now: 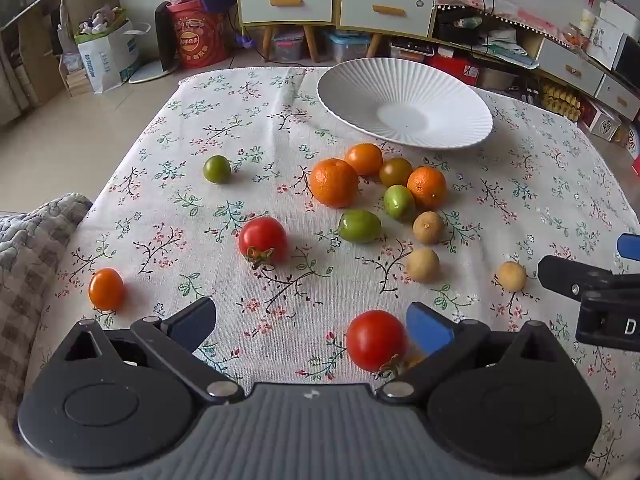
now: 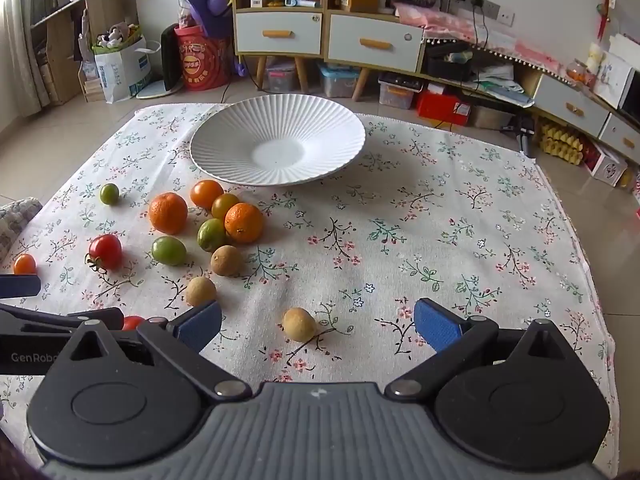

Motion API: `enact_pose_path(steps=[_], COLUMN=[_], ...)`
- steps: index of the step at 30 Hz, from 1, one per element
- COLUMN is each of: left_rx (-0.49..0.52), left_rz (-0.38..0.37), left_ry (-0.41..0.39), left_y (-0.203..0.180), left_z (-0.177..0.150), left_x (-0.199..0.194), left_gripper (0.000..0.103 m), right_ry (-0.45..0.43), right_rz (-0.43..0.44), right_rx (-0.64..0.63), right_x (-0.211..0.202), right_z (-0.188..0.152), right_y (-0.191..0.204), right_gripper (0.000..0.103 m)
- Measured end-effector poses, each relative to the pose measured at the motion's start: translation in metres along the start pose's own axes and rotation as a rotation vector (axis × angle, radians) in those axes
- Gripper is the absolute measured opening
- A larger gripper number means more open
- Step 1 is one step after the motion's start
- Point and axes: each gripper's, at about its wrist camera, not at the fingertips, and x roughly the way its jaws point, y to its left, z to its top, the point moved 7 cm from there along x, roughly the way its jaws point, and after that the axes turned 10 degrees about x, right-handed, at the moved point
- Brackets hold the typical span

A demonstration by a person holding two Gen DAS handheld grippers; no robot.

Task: Organize fruits
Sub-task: 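Move both tools toward the fruits near the table edge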

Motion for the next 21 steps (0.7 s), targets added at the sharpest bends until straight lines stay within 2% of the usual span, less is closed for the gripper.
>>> enact_pose_path(steps=[21], left_rx=[0.001], left_rz=[-0.001], left_ry=[0.000], left_y=[0.0005], left_z=[-0.0004], left_x=[-0.0004], left_gripper=[0.095], right_ry=[0.000], right_rz=[0.001], right_rx=[0.000], right_x=[-0.0018], right_z=[0.0006], right_y=[0.0044], right_gripper=[0.102])
